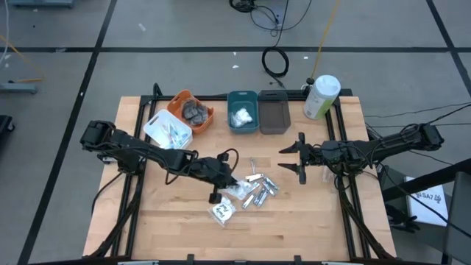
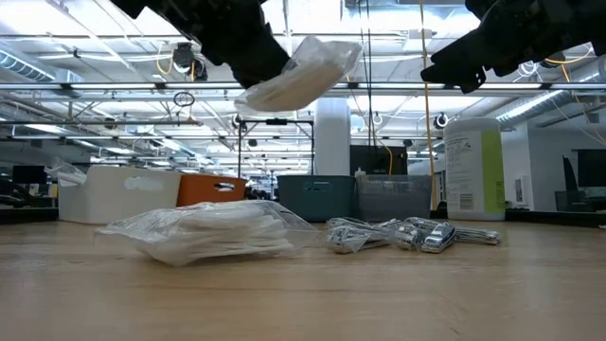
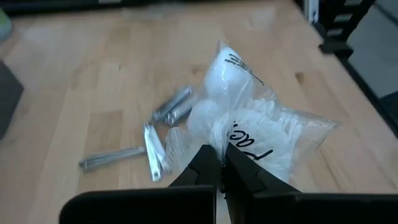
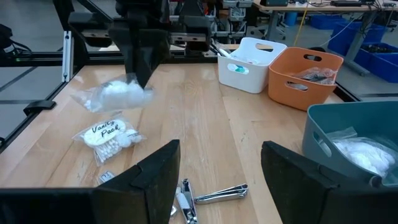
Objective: Pick & Place Travel size toiletries
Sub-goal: Put the top white cotton packet into the green bin
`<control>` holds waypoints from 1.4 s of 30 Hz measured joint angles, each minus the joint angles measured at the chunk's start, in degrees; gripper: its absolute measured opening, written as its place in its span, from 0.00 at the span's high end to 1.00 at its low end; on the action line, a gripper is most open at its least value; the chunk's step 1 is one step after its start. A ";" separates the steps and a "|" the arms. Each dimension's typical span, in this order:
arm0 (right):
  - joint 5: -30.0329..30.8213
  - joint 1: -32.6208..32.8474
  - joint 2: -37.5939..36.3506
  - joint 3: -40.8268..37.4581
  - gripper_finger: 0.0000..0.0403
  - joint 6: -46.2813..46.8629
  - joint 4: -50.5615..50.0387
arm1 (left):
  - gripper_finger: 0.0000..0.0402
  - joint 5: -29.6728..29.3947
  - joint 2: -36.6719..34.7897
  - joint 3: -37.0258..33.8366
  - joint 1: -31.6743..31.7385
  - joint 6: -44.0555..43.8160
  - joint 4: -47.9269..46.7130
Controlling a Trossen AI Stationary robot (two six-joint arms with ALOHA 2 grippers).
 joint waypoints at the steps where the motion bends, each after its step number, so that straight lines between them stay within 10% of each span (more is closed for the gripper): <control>1: -0.01 0.00 -0.01 0.01 0.47 0.00 0.00 | 1.00 0.48 -0.07 -0.88 0.12 0.41 1.85; 17: 0.01 -0.01 0.02 0.01 0.47 -0.13 0.07 | 1.00 3.35 -7.51 -21.52 11.50 -2.28 41.80; 30: 0.21 0.00 0.02 0.00 0.47 -0.02 0.39 | 1.00 -5.36 -4.78 -5.84 27.35 -9.42 20.86; 42: 0.21 -0.02 0.02 -0.35 0.47 -0.05 1.02 | 0.99 -5.36 7.80 -2.90 33.42 -13.21 22.22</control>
